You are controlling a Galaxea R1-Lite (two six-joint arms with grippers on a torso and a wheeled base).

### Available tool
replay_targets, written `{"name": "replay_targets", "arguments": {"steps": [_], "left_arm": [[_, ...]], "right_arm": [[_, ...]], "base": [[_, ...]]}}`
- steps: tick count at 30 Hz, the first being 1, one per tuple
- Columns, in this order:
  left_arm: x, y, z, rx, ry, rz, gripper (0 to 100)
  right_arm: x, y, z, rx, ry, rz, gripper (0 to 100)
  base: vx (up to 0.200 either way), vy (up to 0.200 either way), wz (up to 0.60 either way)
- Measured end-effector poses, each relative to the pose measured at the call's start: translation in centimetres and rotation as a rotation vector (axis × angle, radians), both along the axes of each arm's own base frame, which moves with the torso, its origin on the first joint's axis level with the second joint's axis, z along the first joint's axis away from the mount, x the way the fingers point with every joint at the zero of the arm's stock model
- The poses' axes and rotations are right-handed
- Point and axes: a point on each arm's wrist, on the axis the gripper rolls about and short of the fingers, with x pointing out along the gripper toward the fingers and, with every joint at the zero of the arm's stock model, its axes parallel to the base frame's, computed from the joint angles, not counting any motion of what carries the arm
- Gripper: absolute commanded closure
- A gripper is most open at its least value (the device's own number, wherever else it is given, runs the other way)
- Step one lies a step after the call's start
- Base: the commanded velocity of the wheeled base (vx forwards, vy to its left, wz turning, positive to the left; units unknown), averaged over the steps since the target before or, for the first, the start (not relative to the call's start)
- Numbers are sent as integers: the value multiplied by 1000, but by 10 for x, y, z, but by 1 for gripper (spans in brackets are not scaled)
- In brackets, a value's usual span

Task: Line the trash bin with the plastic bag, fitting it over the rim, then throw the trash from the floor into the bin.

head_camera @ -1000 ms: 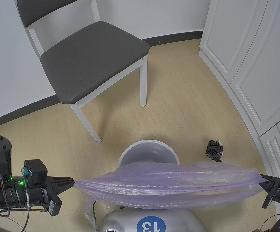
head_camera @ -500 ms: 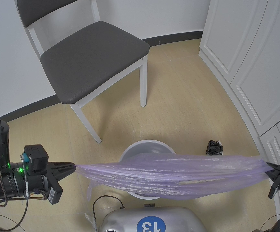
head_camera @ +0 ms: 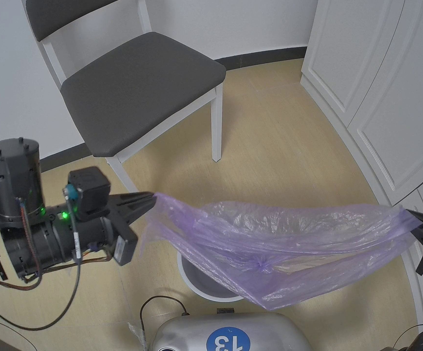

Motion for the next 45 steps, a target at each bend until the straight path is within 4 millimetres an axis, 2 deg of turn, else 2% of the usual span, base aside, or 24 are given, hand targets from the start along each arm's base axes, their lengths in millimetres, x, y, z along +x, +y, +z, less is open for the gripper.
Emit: {"name": "replay_targets", "arguments": {"steps": [8,12,15,20,30,38,45], "left_arm": [[2,-56,2,-117,60,-123,100],[1,-75,1,-150,78,-158,100],[3,-82,-1,-166,84,-167,100],[3,-86,-11,-169,120,-158,100],[9,-80,-23,-145,149,-126,100],[15,-78,-30,-133,164,-108,100],[27,-81,-32,-144,163,-94,100]], "right_arm": [[31,36,23,1,10,179,100],[48,60,23,27,39,246,100],[61,78,23,112,53,288,100],[78,100,11,180,123,360,100],[89,119,-15,137,225,381,100],[92,120,-37,106,304,362,100],[97,105,-53,107,344,298,100]], "base": [[0,0,0],[0,0,0],[0,0,0],[0,0,0],[0,0,0],[0,0,0],[0,0,0]]}}
